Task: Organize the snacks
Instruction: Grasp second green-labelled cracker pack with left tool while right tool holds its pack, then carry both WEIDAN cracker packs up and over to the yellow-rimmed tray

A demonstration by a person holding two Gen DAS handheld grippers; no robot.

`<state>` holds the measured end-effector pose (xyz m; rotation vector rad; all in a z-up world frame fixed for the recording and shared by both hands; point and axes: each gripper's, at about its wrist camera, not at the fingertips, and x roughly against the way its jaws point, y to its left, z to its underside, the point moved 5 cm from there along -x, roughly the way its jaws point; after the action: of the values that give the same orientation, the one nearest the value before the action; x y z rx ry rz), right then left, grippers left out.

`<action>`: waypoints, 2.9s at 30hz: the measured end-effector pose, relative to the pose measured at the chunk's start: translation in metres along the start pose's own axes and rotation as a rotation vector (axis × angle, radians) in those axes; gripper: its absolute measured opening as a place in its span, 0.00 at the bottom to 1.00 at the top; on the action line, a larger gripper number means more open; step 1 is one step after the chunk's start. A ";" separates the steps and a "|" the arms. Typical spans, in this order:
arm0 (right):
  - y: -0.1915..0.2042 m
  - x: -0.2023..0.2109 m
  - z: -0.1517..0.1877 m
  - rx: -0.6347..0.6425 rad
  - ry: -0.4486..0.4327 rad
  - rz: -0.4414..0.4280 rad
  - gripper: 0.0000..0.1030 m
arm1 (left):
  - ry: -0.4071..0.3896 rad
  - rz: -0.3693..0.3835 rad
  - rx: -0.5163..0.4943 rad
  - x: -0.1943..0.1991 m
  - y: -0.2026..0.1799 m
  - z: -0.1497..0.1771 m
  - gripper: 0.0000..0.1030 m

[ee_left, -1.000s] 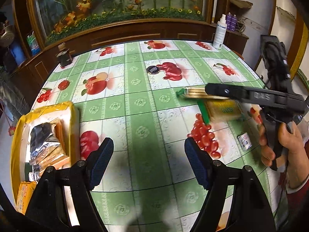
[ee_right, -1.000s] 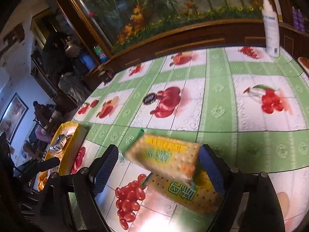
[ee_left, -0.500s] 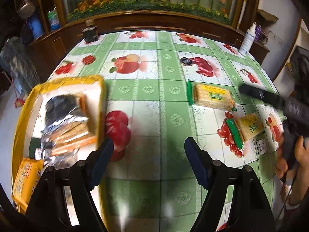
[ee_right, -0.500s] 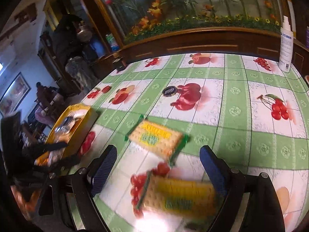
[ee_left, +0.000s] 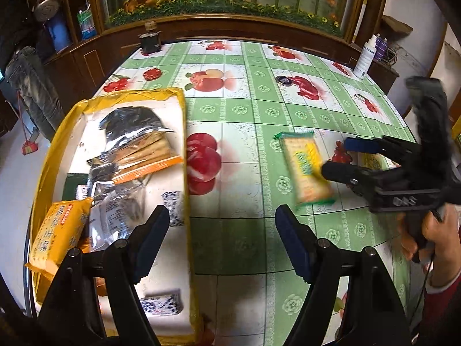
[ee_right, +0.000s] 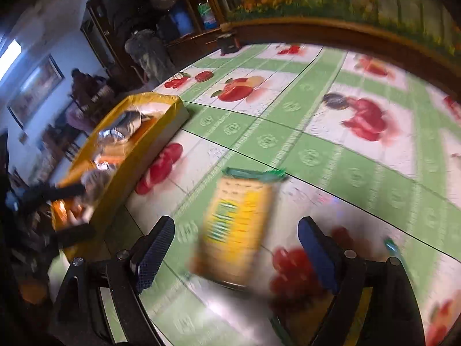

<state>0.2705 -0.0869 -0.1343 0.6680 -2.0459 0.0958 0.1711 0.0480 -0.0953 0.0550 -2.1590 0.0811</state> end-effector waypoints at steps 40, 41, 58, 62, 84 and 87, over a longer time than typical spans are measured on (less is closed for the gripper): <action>-0.065 0.056 0.066 -0.341 -0.049 0.430 0.47 | 0.031 -0.016 -0.120 -0.051 -0.065 -0.006 0.43; -0.061 0.059 0.066 -0.341 -0.061 0.419 0.47 | 0.021 -0.018 -0.112 -0.045 -0.063 -0.004 0.43; 0.012 0.119 0.087 -0.467 -0.238 0.006 0.46 | -0.188 -0.164 -0.013 0.066 -0.020 0.029 0.43; 0.031 0.127 0.087 -0.449 -0.256 -0.015 0.46 | -0.221 -0.180 0.001 0.082 -0.010 0.035 0.43; 0.074 0.135 0.101 -0.401 -0.250 -0.034 0.46 | -0.250 -0.164 0.147 0.116 0.077 0.072 0.43; 0.057 0.148 0.121 -0.440 -0.256 -0.011 0.46 | -0.246 -0.180 0.193 0.122 0.104 0.082 0.43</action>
<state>0.0898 -0.1403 -0.0686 0.4287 -2.2049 -0.4562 0.0279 0.1444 -0.0431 0.3883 -2.3749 0.1871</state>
